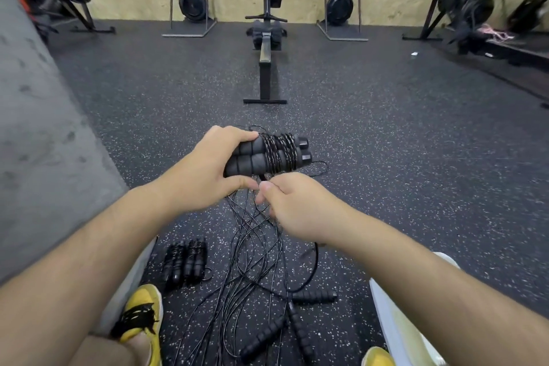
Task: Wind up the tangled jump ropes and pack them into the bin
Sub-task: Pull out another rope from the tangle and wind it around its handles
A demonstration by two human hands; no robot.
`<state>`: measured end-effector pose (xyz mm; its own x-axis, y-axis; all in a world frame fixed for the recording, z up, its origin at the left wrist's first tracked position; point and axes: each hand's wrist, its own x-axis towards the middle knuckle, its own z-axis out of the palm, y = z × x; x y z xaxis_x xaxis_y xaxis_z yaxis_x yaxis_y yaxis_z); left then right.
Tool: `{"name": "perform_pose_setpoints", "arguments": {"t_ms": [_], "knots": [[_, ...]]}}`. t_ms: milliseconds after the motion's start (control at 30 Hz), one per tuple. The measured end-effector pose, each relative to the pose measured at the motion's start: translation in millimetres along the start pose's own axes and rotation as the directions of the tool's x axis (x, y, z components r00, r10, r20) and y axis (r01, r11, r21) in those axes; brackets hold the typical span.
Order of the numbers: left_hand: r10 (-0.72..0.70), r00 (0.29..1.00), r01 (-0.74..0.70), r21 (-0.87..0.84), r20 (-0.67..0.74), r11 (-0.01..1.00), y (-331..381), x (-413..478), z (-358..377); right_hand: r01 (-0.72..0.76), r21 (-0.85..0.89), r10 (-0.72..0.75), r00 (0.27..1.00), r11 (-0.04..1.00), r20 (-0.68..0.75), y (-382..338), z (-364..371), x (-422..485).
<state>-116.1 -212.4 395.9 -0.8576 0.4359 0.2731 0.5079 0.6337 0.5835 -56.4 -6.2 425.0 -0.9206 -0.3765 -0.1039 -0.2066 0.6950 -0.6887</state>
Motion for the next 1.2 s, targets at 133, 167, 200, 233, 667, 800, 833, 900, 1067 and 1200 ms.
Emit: {"name": "perform_pose_setpoints", "arguments": {"t_ms": [133, 167, 200, 233, 667, 800, 833, 900, 1067, 1200], "knots": [[0.027, 1.000, -0.027, -0.001, 0.012, 1.000, -3, 0, -3, 0.046, -0.166, -0.045, 0.999, 0.985, 0.013, -9, -17, -14], [0.037, 0.999, -0.037, 0.031, 0.003, 0.999, -6, 0, -2, 0.054, -0.200, -0.056, 0.998, 0.978, -0.005, -10, -22, -17], [0.053, 0.999, -0.052, 0.073, -0.005, 0.996, -5, 0, -3, 0.064, -0.230, -0.074, 0.997, 0.971, -0.034, -12, -27, -20], [0.065, 0.998, -0.063, 0.106, -0.013, 0.992, -7, 1, -2, 0.079, -0.266, -0.098, 0.993, 0.961, -0.062, -12, -33, -22], [0.132, 0.980, -0.141, 0.054, 0.149, 0.989, 44, -12, 14, 0.329, -0.427, -0.456, 0.857, 0.842, -0.239, 32, -74, 10], [0.076, 0.974, -0.003, -0.322, 0.214, 0.947, 65, -25, 14, 0.359, 0.008, -0.345, 0.902, 0.933, -0.259, 54, -78, 22], [0.072, 0.973, 0.011, -0.358, 0.218, 0.934, 68, -27, 13, 0.330, 0.064, -0.305, 0.919, 0.942, -0.249, 55, -75, 21], [0.054, 0.977, 0.040, -0.425, 0.207, 0.904, 71, -30, 15, 0.253, 0.249, -0.214, 0.962, 0.935, -0.170, 61, -68, 24], [0.036, 0.999, -0.023, -0.309, 0.038, 0.951, 64, -25, 16, -0.056, 0.215, 0.105, 0.969, 0.975, -0.224, 53, -25, 15], [0.039, 0.999, -0.039, -0.038, 0.001, 0.999, 46, -18, 3, 0.051, 0.062, -0.046, 0.996, 0.997, -0.079, 41, 23, 23]]}}
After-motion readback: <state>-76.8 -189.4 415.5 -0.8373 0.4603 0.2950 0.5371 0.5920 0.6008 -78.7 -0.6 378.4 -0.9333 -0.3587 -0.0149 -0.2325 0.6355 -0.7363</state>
